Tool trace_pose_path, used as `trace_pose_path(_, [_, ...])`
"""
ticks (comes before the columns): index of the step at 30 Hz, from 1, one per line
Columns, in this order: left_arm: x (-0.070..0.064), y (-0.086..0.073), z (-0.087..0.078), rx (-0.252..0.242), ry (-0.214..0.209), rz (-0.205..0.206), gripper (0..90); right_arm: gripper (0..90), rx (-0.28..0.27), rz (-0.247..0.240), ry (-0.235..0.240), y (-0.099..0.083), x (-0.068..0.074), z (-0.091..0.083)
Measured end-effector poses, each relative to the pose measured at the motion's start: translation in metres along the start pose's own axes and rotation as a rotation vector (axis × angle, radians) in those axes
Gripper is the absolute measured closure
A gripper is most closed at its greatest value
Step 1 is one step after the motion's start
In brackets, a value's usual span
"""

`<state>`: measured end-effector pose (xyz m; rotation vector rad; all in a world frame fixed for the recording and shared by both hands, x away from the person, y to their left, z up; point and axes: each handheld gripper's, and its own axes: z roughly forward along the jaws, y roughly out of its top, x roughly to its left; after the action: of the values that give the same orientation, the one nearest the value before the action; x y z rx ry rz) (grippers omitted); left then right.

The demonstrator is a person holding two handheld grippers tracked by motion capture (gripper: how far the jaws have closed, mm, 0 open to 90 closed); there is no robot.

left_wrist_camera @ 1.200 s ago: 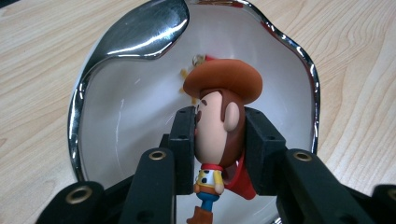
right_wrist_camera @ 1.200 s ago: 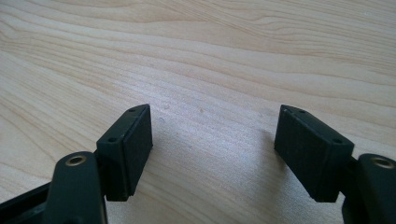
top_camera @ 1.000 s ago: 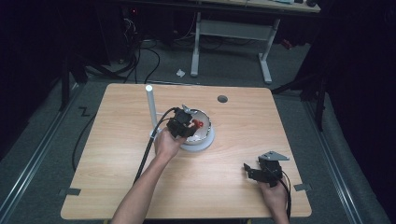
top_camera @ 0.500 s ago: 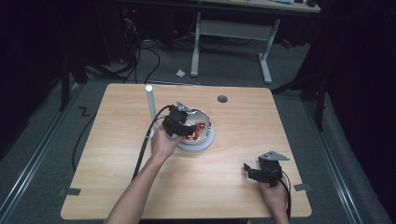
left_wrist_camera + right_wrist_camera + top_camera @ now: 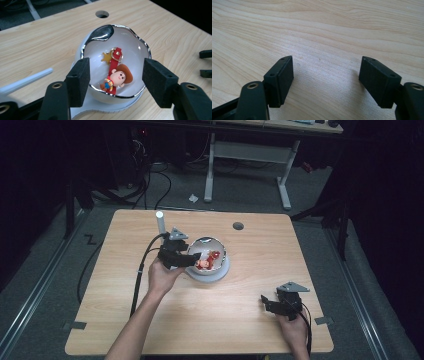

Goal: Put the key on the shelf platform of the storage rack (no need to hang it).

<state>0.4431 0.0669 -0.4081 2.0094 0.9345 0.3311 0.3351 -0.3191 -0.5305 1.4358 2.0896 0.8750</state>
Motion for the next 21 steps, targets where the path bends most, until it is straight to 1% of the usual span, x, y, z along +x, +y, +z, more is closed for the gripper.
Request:
trace_pose_path(2, [0.003, -0.002, -0.008, -0.011, -0.002, -0.008, 38.9, 28.2, 0.0, 0.0, 0.0, 0.0, 0.0, 0.0])
trace_pose_path(5, [0.008, -0.006, -0.018, -0.023, 0.006, -0.022, 37.8, 28.2, 0.0, 0.001, -0.001, 0.0, 0.0, 0.0])
trace_pose_path(8, [0.015, -0.011, -0.03, -0.051, 0.009, -0.049, 36.9, 28.1, 0.0, 0.001, -0.001, 0.0, 0.0, 0.0])
trace_pose_path(11, [0.019, -0.016, -0.037, -0.061, 0.014, -0.065, 35.6, 28.1, 0.0, 0.001, -0.001, 0.0, 0.0, 0.0])
trace_pose_path(13, [0.022, -0.018, -0.043, -0.062, 0.029, -0.077, 34.7, 28.2, 0.0, 0.001, -0.001, 0.0, 0.0, 0.0])
trace_pose_path(14, [0.023, -0.02, -0.045, -0.064, 0.032, -0.085, 33.1, 28.2, 0.0, 0.0, -0.001, 0.0, 0.0, 0.0])
trace_pose_path(16, [0.026, -0.023, -0.051, -0.076, 0.035, -0.095, 33.0, 28.2, 0.0, 0.0, -0.001, 0.0, 0.0, 0.0])
trace_pose_path(19, [0.029, -0.028, -0.059, -0.083, 0.039, -0.105, 33.0, 28.2, 0.0, 0.001, -0.001, 0.0, 0.0, 0.0])
trace_pose_path(21, [0.03, -0.03, -0.064, -0.088, 0.051, -0.101, 32.3, 28.2, 0.0, 0.0, 0.0, 0.0, 0.0, 0.0])
